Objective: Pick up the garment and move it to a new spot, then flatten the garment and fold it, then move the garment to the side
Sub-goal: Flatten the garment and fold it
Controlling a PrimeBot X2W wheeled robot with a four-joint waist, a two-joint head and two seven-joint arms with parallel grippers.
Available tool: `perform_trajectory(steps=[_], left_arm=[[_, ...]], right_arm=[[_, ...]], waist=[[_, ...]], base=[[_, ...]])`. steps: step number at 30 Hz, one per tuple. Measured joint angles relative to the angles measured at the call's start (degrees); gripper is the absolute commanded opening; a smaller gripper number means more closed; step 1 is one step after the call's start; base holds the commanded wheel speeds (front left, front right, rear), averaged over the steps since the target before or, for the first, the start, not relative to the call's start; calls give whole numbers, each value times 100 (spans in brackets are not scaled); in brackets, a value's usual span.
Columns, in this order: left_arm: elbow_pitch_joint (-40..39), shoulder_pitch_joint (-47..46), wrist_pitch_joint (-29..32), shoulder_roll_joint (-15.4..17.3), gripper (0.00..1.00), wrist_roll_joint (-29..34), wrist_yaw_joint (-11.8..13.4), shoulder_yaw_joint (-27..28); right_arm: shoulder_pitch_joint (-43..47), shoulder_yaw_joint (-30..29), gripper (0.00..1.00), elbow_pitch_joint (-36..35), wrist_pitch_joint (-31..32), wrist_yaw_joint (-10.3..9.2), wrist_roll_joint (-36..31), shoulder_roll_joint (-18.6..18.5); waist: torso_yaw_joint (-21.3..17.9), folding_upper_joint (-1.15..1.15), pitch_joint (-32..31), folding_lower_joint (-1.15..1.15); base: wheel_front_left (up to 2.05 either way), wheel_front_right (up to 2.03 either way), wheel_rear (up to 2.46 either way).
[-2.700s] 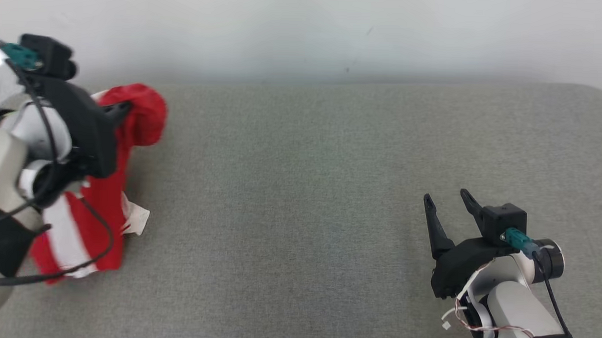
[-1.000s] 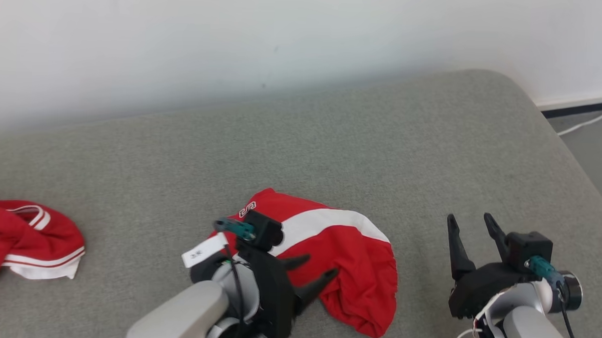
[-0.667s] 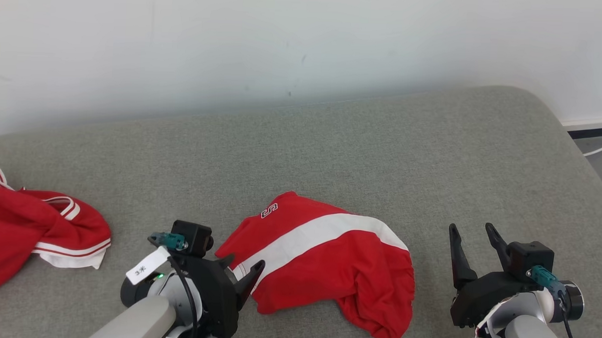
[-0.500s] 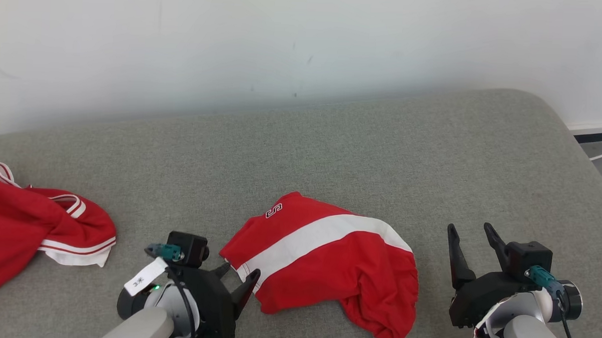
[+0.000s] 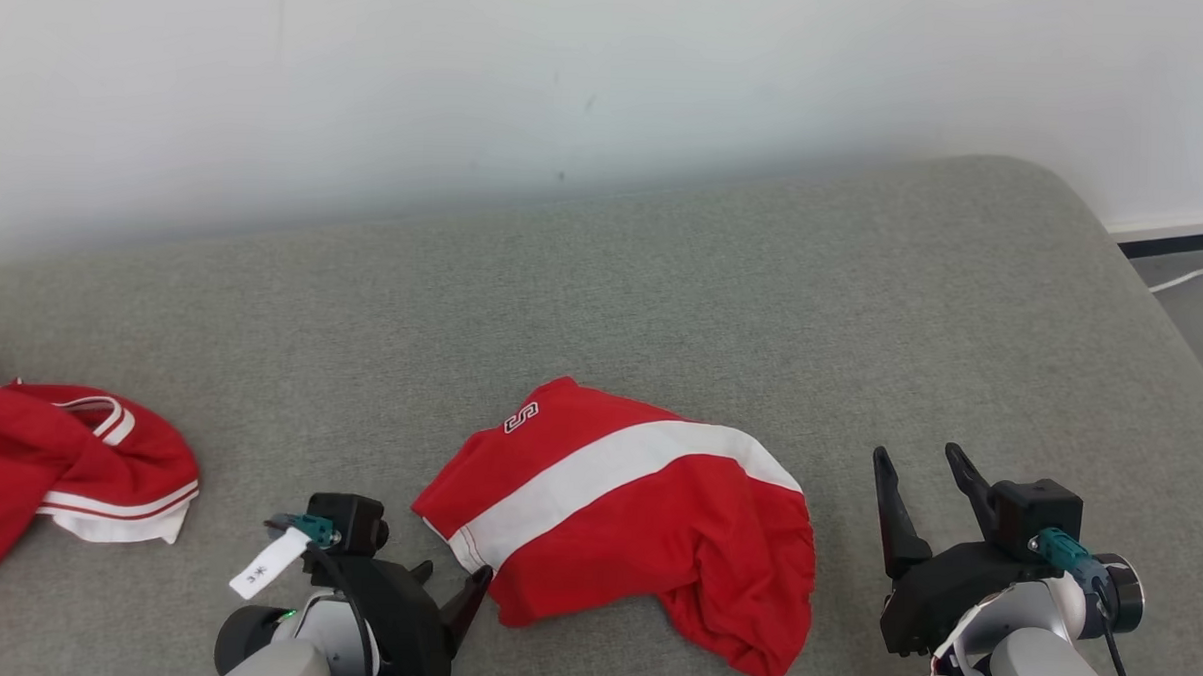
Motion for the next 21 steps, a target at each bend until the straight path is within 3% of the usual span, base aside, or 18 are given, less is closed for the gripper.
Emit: perform_trajectory(steps=[8,10,17,21], left_arm=[[353,-91,2,-236,100,-214,-102,143],[448,-152,-1,-266,0,-233,-136,162],[611,-326,-64,-256,0,-51,-154,27],[637,-519,-246,-80,0,4,-186,146]], right_arm=[[-77,22,100,-15,4,-1,-13,13],[-98,23,100,-22,5,-1,-14,13],[-80,-87,100,-54,-1,-10,-13,-30],[-73,-124,100,-47,-3,-34,-12,-25]], waist=[[-234,0,95,0],[-281,0,121,0],[-305,0,218,0],[-225,0,218,0]], base=[[0,0,0],[0,0,0],[0,0,0],[0,0,0]])
